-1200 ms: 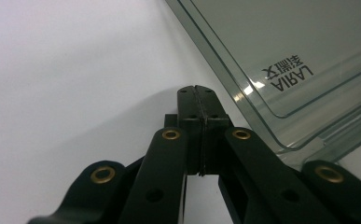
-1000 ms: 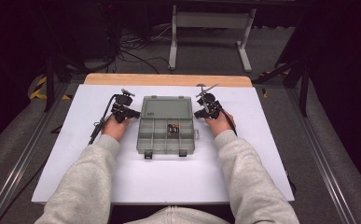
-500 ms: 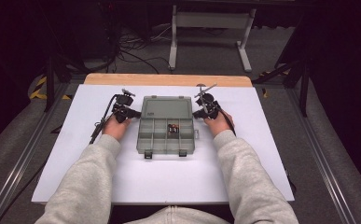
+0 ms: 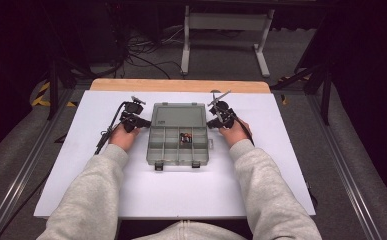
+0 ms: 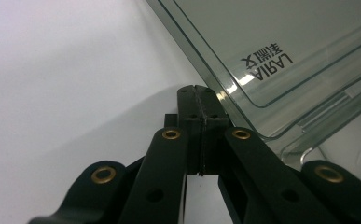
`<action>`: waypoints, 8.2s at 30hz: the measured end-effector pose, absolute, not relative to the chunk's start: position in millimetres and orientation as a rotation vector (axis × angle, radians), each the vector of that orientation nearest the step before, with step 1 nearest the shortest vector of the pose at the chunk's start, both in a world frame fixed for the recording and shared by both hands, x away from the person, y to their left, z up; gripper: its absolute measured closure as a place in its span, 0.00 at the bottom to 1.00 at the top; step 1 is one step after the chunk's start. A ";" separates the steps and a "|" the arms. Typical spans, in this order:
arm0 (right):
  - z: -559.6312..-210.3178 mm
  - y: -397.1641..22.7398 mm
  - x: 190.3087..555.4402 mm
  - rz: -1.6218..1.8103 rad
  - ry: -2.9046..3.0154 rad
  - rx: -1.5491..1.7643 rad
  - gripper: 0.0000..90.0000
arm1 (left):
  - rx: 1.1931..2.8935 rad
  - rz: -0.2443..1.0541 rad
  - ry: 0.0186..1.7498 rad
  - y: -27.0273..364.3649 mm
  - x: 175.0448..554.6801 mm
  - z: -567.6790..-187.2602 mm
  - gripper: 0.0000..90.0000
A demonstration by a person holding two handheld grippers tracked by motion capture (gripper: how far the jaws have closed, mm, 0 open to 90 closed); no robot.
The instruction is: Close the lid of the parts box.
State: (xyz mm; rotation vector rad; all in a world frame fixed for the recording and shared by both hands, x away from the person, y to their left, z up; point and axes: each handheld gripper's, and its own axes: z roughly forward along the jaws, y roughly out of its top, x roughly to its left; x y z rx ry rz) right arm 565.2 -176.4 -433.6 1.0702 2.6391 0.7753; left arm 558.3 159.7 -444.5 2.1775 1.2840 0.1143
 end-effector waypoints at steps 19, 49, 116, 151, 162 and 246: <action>-436.1 -174.6 569.2 0.827 2.620 1.069 1.00 | 2.154 0.116 1.284 156.9 561.0 -445.9 1.00; -418.3 -180.5 562.4 0.924 2.553 0.995 1.00 | 2.101 0.170 1.230 157.8 555.6 -431.9 1.00; -370.7 -181.0 471.6 1.136 2.653 0.770 1.00 | 2.084 0.008 0.813 177.0 471.2 -390.2 0.99; -383.7 -172.1 438.2 1.060 2.755 0.732 1.00 | 2.151 -0.083 0.765 180.9 446.0 -405.8 0.99; -393.8 -172.4 436.4 1.053 2.755 0.749 1.00 | 2.172 -0.074 0.759 174.6 445.3 -414.1 0.95; -381.0 -247.1 374.0 1.536 2.254 0.632 0.00 | 1.709 0.265 0.648 240.3 366.5 -406.5 0.02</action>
